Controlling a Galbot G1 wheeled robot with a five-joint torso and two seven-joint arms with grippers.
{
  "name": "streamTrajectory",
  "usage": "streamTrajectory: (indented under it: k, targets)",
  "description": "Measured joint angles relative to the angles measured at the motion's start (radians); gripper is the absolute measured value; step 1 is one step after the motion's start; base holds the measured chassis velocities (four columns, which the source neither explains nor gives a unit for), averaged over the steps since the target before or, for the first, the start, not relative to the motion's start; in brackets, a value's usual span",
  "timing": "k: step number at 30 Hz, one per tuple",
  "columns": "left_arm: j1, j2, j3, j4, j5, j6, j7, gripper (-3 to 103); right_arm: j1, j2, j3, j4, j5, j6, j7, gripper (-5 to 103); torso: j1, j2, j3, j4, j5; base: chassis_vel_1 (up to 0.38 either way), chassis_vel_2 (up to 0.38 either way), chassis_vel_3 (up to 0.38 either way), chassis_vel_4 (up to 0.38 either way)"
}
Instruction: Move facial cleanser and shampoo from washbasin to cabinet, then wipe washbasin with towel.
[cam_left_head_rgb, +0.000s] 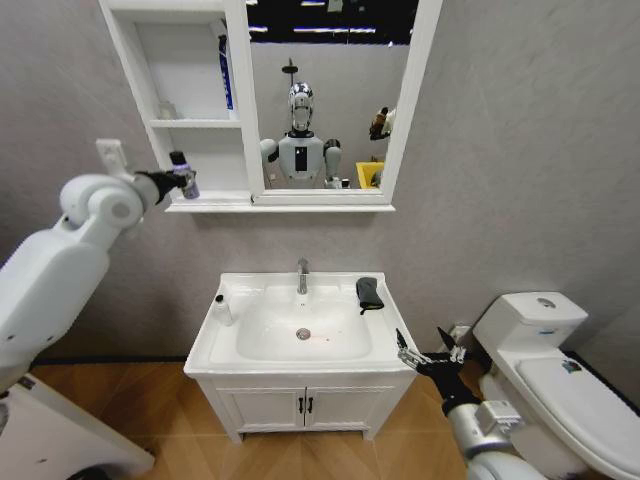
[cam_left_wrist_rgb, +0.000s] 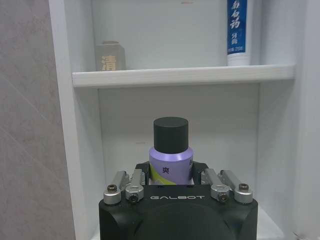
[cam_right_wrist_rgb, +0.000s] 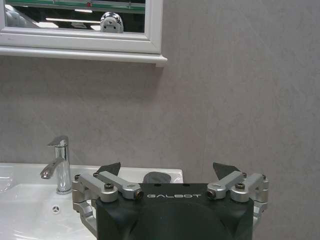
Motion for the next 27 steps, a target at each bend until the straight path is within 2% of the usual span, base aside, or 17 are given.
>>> streamTrajectory:
  k: [3, 7, 14, 18, 24, 26, 27]
  targets:
    - [-0.013, -0.057, 0.013, 0.125, 0.074, -0.024, 0.047, 43, -0.016, 0.002, 0.013, -0.01, 0.004, 0.019, 0.0, 100, 0.0, 0.0, 0.0, 0.0005, -0.0003, 0.0, 0.0, 0.0, 0.0]
    - [-0.01, -0.103, 0.008, 0.208, 0.122, -0.063, 0.084, 43, -0.015, 0.001, 0.017, -0.021, 0.007, 0.024, -0.001, 100, 0.0, 0.0, 0.0, 0.0008, -0.0002, 0.0, 0.0, 0.0, 0.0]
    - [0.004, -0.157, -0.03, 0.274, 0.171, -0.112, 0.111, 43, -0.01, 0.001, 0.017, -0.027, 0.007, 0.025, -0.002, 100, -0.001, 0.0, 0.0, 0.0004, 0.0002, 0.0, 0.0, 0.0, 0.0]
    - [0.004, -0.161, -0.043, 0.29, 0.192, -0.114, 0.115, 43, -0.013, 0.0, 0.02, -0.032, 0.007, 0.029, -0.002, 100, -0.001, 0.0, 0.0, 0.0004, 0.0001, 0.0, 0.0, 0.0, 0.0]
    - [-0.013, -0.155, -0.046, 0.299, 0.199, -0.075, 0.121, 43, -0.02, 0.001, 0.025, -0.042, 0.006, 0.042, -0.002, 100, -0.001, 0.0, 0.0, 0.0006, -0.0003, 0.0, 0.0, 0.0, 0.0]
    - [-0.021, -0.155, -0.041, 0.301, 0.2, -0.065, 0.128, 40, -0.022, 0.005, 0.023, -0.044, 0.004, 0.045, -0.003, 100, -0.001, 0.0, 0.0, 0.0006, -0.0002, 0.0, 0.0, 0.0, 0.0]
    - [-0.027, -0.157, -0.035, 0.304, 0.2, -0.063, 0.129, 47, -0.023, 0.008, 0.02, -0.044, 0.002, 0.047, -0.003, 100, -0.001, 0.0, 0.0, 0.0005, -0.0001, 0.0, 0.0, 0.0, 0.0]
